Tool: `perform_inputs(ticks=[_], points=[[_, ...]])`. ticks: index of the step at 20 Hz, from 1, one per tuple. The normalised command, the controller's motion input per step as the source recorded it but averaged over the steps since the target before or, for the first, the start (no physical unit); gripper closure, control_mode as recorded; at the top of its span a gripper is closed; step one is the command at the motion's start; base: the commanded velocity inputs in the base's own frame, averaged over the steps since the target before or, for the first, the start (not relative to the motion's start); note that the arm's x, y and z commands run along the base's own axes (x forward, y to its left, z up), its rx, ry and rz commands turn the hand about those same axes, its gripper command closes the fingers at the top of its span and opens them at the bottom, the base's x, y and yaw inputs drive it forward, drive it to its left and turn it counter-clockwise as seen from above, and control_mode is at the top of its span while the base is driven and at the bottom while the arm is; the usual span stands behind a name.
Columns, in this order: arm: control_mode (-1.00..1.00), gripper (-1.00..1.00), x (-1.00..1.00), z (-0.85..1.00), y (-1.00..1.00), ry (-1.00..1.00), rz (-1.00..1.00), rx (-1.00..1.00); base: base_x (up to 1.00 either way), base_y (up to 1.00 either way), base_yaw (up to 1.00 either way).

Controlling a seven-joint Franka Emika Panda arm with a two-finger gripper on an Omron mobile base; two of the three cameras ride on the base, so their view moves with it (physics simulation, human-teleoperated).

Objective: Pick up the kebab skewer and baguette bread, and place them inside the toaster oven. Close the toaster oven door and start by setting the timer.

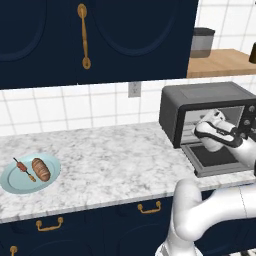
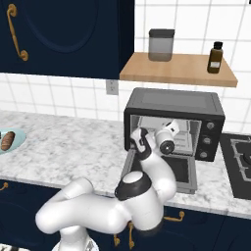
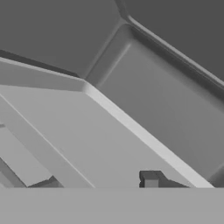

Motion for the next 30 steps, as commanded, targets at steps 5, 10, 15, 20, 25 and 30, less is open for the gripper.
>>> perform_inputs(ticks=[5, 10, 15, 20, 25, 30], points=[[-1.0, 1.0, -0.51, 0.0, -0.21, 0.06, 0.0, 0.01, 0.0, 0.0, 0.0], [-1.0, 1.0, -0.75, 0.0, -0.25, 0.11, 0.0, 0.05, 0.0, 0.0, 0.0], [-1.0, 1.0, -0.71, 0.06, -0.2, 0.11, 0.0, 0.07, 0.0, 0.0, 0.0], [-1.0, 1.0, -0.58, 0.1, -0.21, 0.09, 0.01, 0.06, 0.0, 0.0, 0.0], [-1.0, 1.0, -0.47, 0.11, -0.18, 0.03, 0.0, 0.04, 0.0, 0.0, 0.0], [-1.0, 1.0, -0.39, 0.14, -0.16, 0.01, 0.0, 0.03, 0.0, 0.0, 0.0]])
